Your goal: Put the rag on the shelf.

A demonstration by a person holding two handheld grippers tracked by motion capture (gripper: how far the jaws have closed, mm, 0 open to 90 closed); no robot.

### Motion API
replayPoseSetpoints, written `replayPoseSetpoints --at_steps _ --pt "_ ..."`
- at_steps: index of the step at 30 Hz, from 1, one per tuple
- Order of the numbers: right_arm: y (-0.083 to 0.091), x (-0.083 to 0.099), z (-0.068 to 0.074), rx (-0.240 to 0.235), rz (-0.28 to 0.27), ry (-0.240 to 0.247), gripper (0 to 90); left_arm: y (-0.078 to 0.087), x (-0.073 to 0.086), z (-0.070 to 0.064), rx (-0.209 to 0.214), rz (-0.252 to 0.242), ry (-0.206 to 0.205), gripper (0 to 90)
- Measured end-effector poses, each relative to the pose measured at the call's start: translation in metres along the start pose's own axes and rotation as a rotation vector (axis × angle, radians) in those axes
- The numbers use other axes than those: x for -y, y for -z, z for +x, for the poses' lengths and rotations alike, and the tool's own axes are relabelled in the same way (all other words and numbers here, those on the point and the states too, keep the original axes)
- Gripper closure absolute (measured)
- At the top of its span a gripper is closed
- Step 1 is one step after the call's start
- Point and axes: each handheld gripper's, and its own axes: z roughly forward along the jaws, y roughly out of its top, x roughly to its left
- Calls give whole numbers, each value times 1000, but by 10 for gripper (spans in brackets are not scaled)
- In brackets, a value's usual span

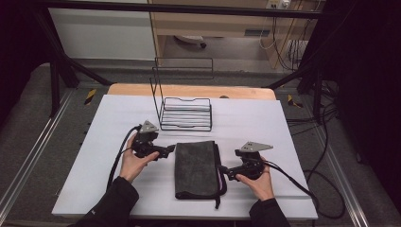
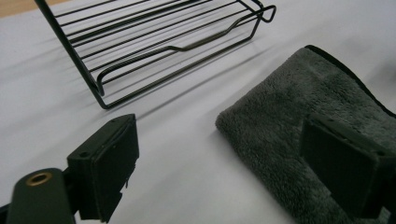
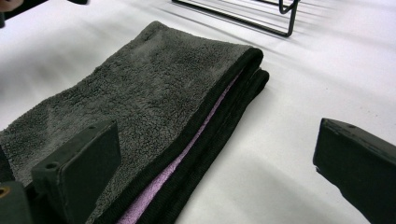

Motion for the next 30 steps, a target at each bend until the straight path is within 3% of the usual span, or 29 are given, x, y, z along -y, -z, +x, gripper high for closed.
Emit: replayPoseSetpoints --at_steps 5,8,18,24,27,30 --pt "0 0 0 2 0 -3 17 -16 -4 -2 -34 21 22 188" --pt "-1 1 0 5 7 0 17 -26 -4 -1 -28 52 46 238" --pt "-2 1 -1 3 13 -5 21 -55 0 -8 10 108 69 456" --pt "-2 1 -1 4 18 -13 23 -61 2 -6 50 133 99 570" --pt "-2 0 -2 4 16 -15 27 -61 3 -8 47 141 90 590" --pt "-2 -1 -2 4 7 -22 38 -62 5 -10 59 136 108 640"
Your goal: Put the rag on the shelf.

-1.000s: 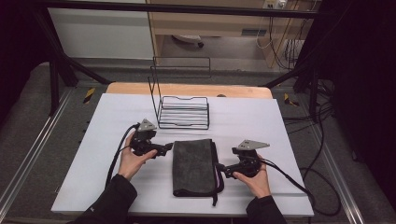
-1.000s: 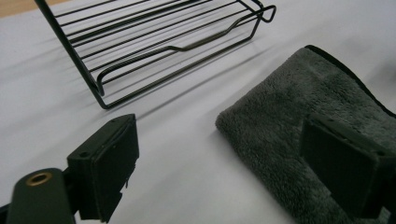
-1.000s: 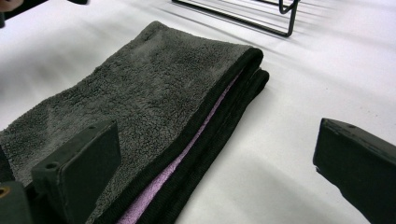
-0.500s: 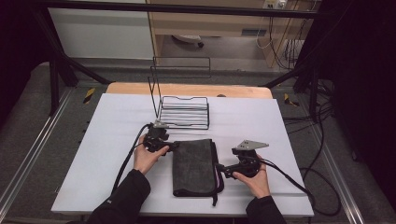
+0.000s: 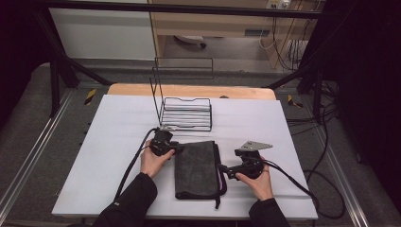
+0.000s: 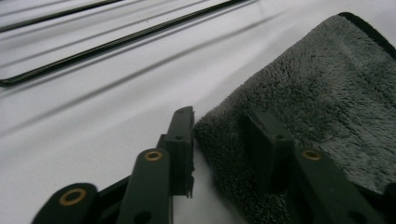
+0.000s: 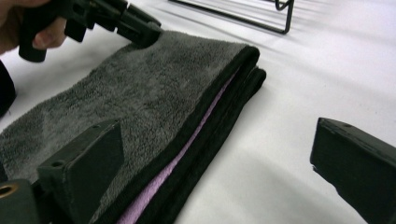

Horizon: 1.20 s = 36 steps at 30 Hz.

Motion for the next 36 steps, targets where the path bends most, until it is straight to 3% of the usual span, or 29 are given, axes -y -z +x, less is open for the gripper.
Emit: replayPoseSetpoints --at_steps 5,10,15,19,20,27,28,36 --pt "-2 -5 -4 6 -21 -20 53 0 2 -2 2 -1 8 687" --pt "-6 -13 -7 50 -26 -33 99 -2 2 -3 4 2 11 723" --pt "-24 -30 -7 74 -38 -46 165 -3 3 -3 1 -5 2 734" --pt "-36 -38 -7 61 -36 -70 223 -3 3 -3 8 -6 0 737" --pt "-45 -41 -9 65 -25 -96 258 -3 3 -2 9 -7 3 737" --pt "-66 -43 -14 96 28 -94 432 -3 4 -2 7 -9 -10 737" --pt "-69 -41 -17 111 57 -91 460 -3 4 -2 9 -10 -10 736" --pt "-74 -37 -17 94 103 -99 558 -3 4 -2 8 -12 -15 736"
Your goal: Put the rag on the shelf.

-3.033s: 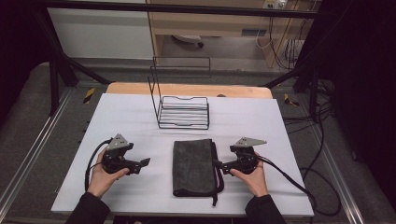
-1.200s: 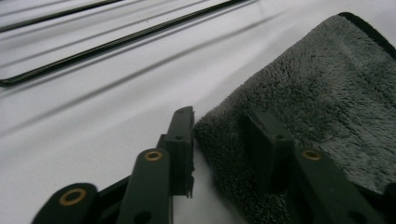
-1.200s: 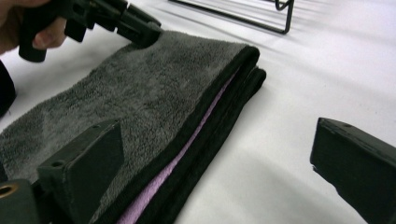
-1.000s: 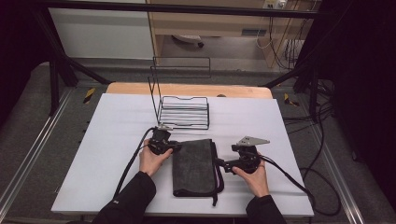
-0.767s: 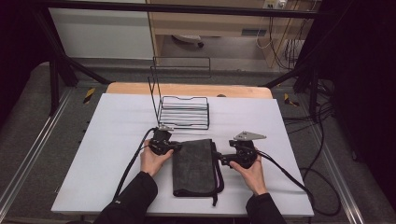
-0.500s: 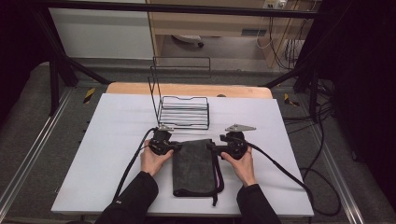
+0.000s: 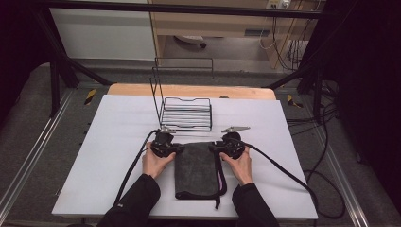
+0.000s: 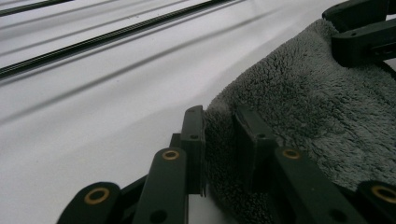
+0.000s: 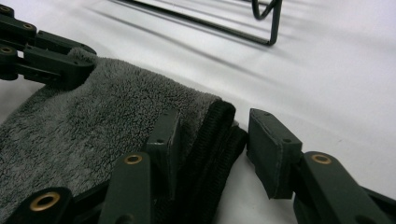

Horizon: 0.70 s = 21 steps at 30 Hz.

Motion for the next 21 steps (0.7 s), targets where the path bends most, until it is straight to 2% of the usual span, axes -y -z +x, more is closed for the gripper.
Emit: replayPoseSetpoints --at_steps 10,17,21 --pt "-2 -2 -3 -44 43 -66 667 0 0 0 4 -4 -3 736" --pt "-1 -2 -3 -63 46 -86 747 1 0 -1 -3 -4 -2 762" --pt "1 -2 -2 -63 43 -90 762 3 -1 1 13 -9 24 778"
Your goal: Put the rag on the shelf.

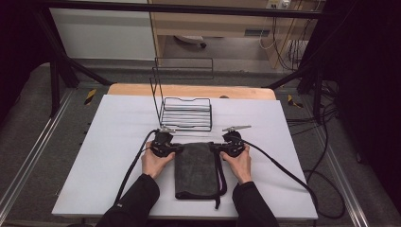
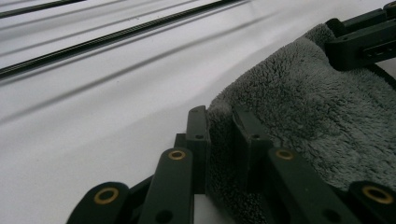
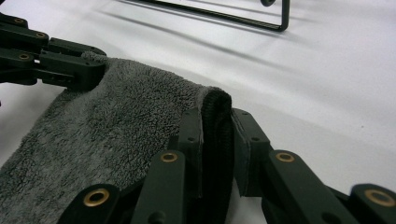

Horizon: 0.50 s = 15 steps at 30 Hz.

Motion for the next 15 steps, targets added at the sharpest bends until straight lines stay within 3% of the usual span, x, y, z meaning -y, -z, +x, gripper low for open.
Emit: replayPoseSetpoints --at_steps 7,15 --pt "9 -1 1 -12 -27 -4 769 10 -1 -1 23 -51 9 792" --pt "23 -1 8 -36 -85 12 770 25 -2 -5 38 -90 -12 793"
